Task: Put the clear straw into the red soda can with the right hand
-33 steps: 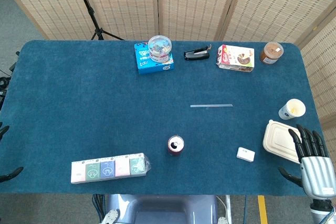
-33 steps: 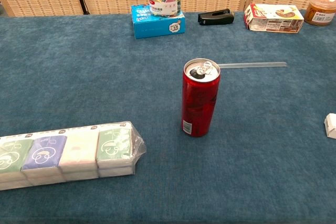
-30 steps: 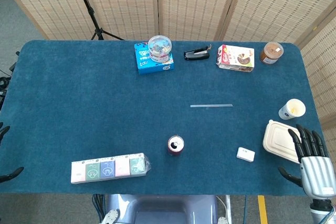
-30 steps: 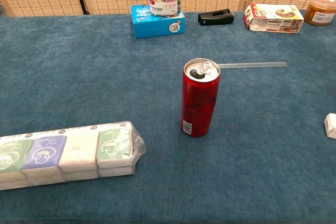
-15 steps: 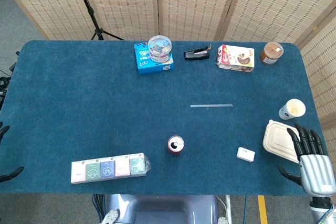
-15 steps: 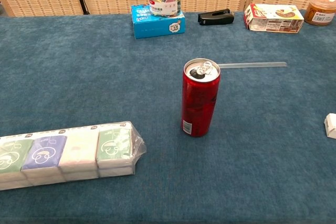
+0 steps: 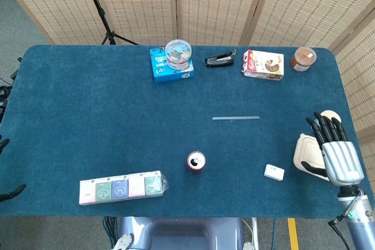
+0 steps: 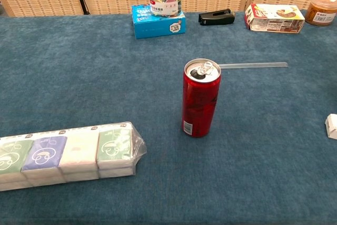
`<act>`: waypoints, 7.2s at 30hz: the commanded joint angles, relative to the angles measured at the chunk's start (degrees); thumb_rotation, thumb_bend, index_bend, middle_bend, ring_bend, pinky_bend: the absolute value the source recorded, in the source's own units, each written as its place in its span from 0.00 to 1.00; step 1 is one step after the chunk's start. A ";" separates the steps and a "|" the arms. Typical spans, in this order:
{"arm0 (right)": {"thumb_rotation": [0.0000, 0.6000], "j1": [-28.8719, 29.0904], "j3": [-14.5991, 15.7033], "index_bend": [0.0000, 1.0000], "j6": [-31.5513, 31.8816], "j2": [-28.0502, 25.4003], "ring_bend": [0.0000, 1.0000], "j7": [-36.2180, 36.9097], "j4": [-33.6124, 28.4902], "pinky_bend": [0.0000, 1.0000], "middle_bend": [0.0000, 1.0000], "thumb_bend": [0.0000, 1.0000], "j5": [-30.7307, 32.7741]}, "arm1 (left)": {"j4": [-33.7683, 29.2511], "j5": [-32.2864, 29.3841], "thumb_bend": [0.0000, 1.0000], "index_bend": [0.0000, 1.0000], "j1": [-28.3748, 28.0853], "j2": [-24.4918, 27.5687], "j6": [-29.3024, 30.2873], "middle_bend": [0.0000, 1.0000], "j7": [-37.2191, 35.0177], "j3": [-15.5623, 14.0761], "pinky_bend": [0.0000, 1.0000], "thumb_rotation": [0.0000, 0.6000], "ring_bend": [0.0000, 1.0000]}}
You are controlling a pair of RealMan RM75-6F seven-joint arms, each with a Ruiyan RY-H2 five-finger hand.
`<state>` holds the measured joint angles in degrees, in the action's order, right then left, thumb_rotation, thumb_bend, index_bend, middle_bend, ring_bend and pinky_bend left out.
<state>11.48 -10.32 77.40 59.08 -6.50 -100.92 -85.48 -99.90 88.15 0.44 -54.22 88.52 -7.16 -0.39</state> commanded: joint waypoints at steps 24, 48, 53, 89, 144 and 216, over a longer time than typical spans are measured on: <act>1.00 30.92 -10.68 0.29 -27.67 18.01 0.00 -11.69 13.63 0.00 0.00 0.00 29.83 | -0.99 -4.40 0.00 0.00 -0.69 0.84 -2.09 0.00 -0.86 1.58 0.00 1.00 0.00; 1.00 42.79 -6.68 0.40 -33.89 35.57 0.00 -17.96 35.93 0.00 0.00 0.00 40.82 | -0.87 -8.40 0.00 0.00 -1.84 1.63 -5.35 0.00 -2.63 2.95 0.00 1.00 0.00; 1.00 42.99 -5.98 0.42 -34.93 36.49 0.00 -16.76 38.74 0.00 0.00 0.00 39.97 | -1.03 -9.07 0.00 0.00 -2.11 1.74 -6.14 0.00 -2.89 3.12 0.00 1.00 0.00; 1.00 44.50 -5.46 0.50 -38.92 40.48 0.00 -11.48 48.42 0.00 0.00 0.31 36.38 | -1.14 -11.12 0.00 0.00 -2.84 1.71 -7.85 0.00 -1.95 3.90 0.00 1.00 0.00; 1.00 45.95 -3.60 0.53 -43.39 41.04 0.00 -14.44 51.18 0.00 0.00 0.44 41.60 | -1.30 -11.30 0.00 0.00 -2.73 1.48 -7.84 0.00 -1.57 3.95 0.00 1.00 0.00; 1.00 20.39 -15.71 0.56 -34.69 -5.89 0.00 60.15 -17.97 0.00 0.00 0.60 8.80 | 1.46 -5.19 0.00 0.00 -0.90 4.03 -4.97 0.00 -11.53 2.11 0.00 1.00 0.00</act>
<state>32.10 -25.97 42.40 53.77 52.53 -118.37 -75.87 -98.45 82.96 -0.45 -50.19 83.56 -18.69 1.72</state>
